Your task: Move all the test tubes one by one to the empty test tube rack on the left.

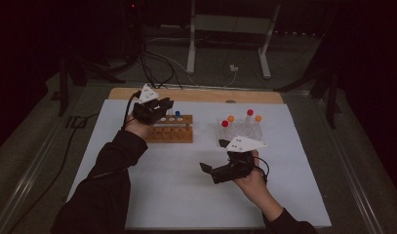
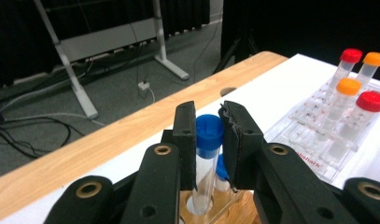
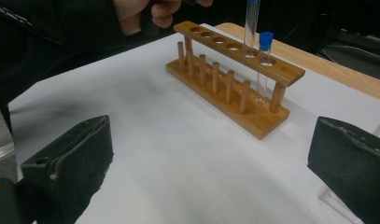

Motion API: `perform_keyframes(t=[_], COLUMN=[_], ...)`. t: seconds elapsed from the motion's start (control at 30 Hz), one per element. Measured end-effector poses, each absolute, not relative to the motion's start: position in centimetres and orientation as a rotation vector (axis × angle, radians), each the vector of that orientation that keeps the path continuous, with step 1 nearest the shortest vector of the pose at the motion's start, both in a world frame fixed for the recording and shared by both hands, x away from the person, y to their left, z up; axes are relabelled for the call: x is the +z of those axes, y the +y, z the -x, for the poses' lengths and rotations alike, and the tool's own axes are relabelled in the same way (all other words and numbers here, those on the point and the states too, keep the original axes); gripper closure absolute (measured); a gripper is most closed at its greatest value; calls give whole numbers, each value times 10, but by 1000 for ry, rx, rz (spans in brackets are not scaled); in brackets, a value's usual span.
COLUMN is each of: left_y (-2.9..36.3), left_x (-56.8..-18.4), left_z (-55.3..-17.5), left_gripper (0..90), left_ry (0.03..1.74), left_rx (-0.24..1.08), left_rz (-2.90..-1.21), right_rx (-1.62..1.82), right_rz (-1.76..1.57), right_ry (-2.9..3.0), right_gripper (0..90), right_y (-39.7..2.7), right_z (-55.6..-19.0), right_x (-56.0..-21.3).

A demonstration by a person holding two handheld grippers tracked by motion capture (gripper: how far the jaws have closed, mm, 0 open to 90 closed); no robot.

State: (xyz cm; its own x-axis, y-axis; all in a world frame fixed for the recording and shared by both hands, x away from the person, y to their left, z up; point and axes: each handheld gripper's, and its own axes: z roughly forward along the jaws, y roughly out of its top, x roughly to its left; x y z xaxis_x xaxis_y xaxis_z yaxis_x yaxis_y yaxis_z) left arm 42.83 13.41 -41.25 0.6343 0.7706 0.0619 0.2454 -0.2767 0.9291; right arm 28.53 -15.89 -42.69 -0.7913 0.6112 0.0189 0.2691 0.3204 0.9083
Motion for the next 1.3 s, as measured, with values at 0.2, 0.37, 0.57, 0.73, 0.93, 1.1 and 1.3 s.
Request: perform_keyframes(t=[0.2,0.37,0.57,0.73,0.93,1.1,1.3], left_y=[133,130,128,127,128,129,133], left_x=[-426,-435,-444,-448,-451,-450,-447], left_z=[-431,-433,-435,-436,-435,-435,-435], left_gripper=[775,775,774,773,772,771,737], left_ry=[842,862,879,882,885,886,888], left_rx=[623,609,600,600,592,583,549], left_rz=[-1843,-1857,-1878,-1892,-1886,-1900,-1915], right_rx=[1461,1450,1452,1457,1458,1456,1462], right_rz=[-792,-798,-790,-792,-790,-789,-792], right_ry=[2264,2274,2275,2276,2278,2278,2278], right_gripper=[2,2,2,2,2,2,2], right_y=[-160,-160,-160,-160,-160,-160,-161], right_z=[-286,-286,-285,-285,-285,-285,-286], right_x=[-426,-427,-426,-426,-426,-426,-427])
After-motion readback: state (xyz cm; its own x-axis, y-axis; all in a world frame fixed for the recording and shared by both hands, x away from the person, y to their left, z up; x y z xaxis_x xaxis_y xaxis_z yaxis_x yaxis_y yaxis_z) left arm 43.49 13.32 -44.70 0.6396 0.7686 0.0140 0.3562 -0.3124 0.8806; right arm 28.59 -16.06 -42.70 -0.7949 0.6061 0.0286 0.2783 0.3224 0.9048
